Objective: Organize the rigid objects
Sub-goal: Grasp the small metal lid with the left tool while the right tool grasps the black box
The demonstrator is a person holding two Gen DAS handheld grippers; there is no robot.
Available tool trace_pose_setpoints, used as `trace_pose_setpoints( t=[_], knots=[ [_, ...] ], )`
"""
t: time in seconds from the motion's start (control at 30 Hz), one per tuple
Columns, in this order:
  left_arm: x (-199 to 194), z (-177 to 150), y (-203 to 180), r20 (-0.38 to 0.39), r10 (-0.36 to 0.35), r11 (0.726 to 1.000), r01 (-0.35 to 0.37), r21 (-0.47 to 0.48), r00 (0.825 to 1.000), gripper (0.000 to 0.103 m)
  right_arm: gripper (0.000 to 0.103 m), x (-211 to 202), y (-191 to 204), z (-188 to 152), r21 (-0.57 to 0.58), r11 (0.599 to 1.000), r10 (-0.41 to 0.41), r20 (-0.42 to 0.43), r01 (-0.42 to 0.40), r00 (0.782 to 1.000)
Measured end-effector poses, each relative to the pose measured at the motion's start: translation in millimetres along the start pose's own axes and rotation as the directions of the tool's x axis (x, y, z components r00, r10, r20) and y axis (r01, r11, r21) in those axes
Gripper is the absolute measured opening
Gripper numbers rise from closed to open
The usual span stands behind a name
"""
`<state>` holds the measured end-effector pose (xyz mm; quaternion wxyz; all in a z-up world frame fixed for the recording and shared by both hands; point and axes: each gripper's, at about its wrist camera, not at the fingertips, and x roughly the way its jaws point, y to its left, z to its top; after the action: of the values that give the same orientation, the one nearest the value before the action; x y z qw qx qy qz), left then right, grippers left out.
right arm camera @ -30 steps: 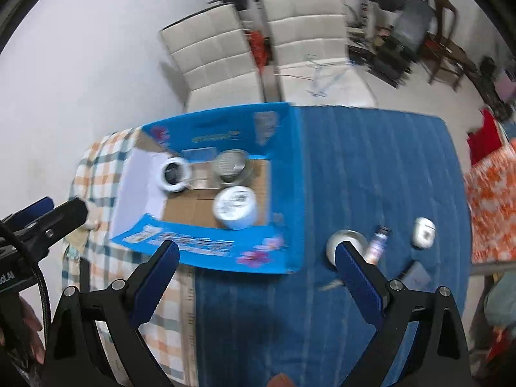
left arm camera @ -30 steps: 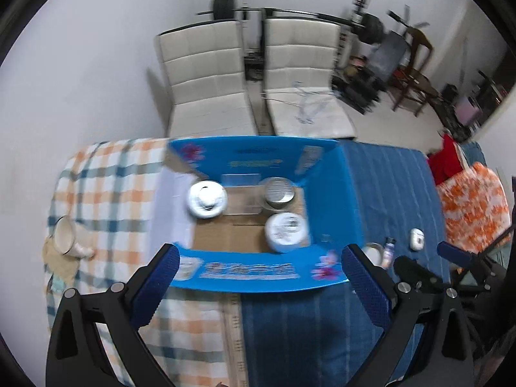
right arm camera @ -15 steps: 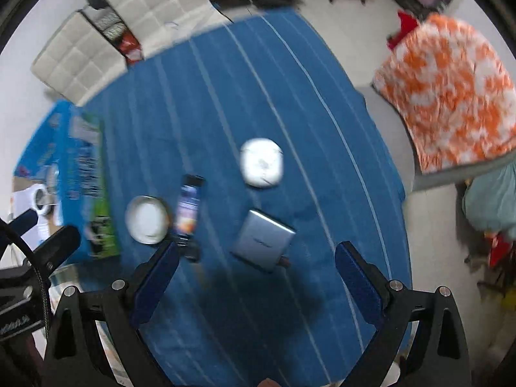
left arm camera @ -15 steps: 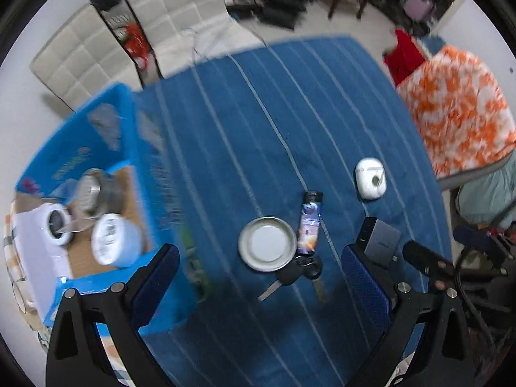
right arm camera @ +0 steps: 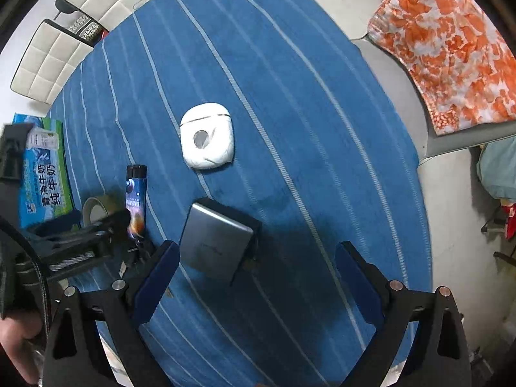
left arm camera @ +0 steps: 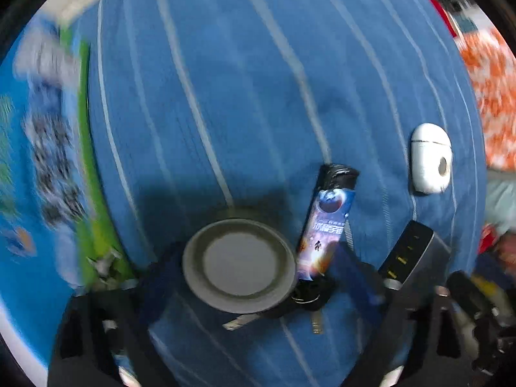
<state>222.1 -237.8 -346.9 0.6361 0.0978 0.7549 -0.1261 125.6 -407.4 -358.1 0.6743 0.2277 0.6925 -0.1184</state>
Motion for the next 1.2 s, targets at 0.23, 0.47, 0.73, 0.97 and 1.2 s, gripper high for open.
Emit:
trace_pose_setpoints(
  t=[0.23, 0.47, 0.73, 0.97, 1.2],
  knots=[
    [-9.0, -19.3, 9.3, 0.057, -0.024, 0.999, 0.026, -0.038, 0.998, 0.063, 0.081, 40.0, 8.7, 2.0, 0.123, 0.988, 0.106, -0.071, -0.097, 0.992],
    [-6.9, -23.4, 11.4, 0.063, -0.025, 0.999, 0.027, -0.028, 0.998, 0.065, 0.063, 57.9, 32.1, 2.4, 0.091, 0.995, -0.027, -0.090, 0.035, 0.996],
    [-21.6, -23.2, 12.7, 0.112, 0.001, 1.000, 0.000, -0.009, 0.994, 0.064, 0.060, 52.7, 43.0, -12.2, 0.020, 0.997, -0.078, -0.067, 0.079, 0.995],
    [-59.1, -48.2, 5.6, 0.191, -0.047, 0.999, 0.041, 0.033, 0.980, 0.064, 0.060, 33.1, 32.6, -34.1, -0.014, 0.998, -0.068, -0.034, 0.068, 0.997],
    [-113.6, -69.8, 15.4, 0.295, -0.130, 0.992, 0.121, 0.048, 0.947, 0.064, 0.059, -25.9, 43.0, -44.1, -0.071, 0.997, -0.007, 0.041, 0.009, 0.999]
  ],
)
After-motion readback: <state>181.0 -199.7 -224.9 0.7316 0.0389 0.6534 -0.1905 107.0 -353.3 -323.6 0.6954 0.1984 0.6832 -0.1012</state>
